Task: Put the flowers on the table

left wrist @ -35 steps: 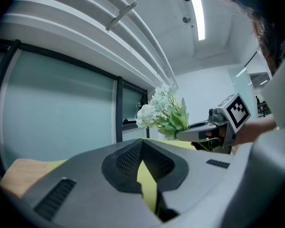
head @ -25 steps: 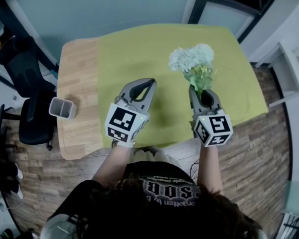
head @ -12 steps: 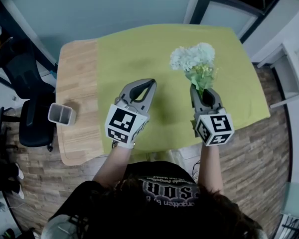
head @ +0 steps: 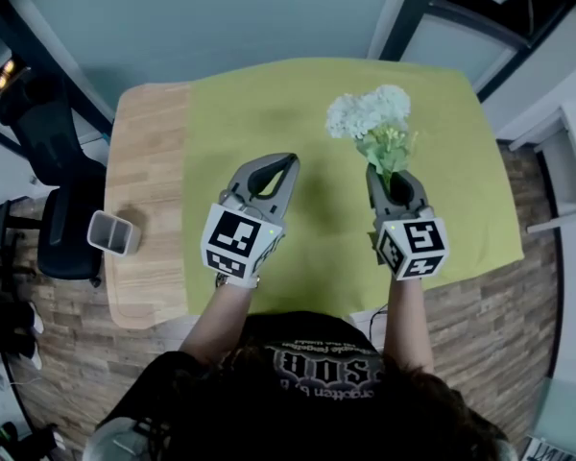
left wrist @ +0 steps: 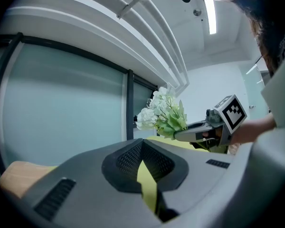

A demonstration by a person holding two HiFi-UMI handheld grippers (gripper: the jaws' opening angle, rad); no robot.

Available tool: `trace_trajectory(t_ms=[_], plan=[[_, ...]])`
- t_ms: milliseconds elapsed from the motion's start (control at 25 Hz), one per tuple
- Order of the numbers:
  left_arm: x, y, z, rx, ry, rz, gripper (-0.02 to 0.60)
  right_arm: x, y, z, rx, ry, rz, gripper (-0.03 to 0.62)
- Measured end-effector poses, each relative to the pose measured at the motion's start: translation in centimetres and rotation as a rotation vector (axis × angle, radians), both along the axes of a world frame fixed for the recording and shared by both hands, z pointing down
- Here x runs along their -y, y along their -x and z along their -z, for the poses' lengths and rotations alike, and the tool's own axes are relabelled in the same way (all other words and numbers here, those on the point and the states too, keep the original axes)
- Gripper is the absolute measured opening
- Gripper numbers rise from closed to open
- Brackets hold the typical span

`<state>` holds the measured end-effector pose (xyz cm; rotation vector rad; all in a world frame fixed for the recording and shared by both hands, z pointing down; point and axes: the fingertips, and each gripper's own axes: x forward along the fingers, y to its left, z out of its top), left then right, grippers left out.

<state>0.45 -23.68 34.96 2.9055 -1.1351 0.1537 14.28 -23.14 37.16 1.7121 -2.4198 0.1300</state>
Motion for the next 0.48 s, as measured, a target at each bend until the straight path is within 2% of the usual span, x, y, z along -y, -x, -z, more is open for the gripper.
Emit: trace_trajectory(t_ms=[480], plan=[[5.1,-2.1,-1.8,0.020,0.044,0.072,-0.003,8.7,-3.2,-1.6,-0.051,0.026,0.070,0.071]])
